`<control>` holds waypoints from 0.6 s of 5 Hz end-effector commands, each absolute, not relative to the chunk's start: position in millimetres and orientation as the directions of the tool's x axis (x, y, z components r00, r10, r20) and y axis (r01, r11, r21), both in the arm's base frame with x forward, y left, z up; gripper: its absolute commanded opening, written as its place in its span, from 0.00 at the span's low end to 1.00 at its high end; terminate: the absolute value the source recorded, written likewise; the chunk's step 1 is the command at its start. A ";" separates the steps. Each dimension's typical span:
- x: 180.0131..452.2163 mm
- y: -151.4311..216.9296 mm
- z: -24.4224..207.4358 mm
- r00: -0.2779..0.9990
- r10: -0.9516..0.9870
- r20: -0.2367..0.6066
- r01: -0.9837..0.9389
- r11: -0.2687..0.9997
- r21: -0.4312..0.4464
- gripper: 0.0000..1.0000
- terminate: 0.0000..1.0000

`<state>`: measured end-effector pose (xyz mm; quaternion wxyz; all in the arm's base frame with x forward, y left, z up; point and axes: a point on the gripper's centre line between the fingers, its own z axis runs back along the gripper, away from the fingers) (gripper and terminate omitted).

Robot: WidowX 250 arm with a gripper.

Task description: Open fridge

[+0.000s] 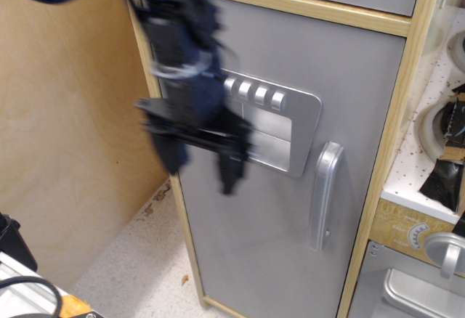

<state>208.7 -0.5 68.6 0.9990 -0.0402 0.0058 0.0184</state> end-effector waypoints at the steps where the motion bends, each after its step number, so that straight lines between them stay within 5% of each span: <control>1: 240.0 -61.4 53.9 0.988 0.059 0.144 -0.040 0.991 -0.128 1.00 0.00; 3: 270.3 -78.3 47.3 0.964 0.038 0.265 -0.014 0.996 -0.093 1.00 0.00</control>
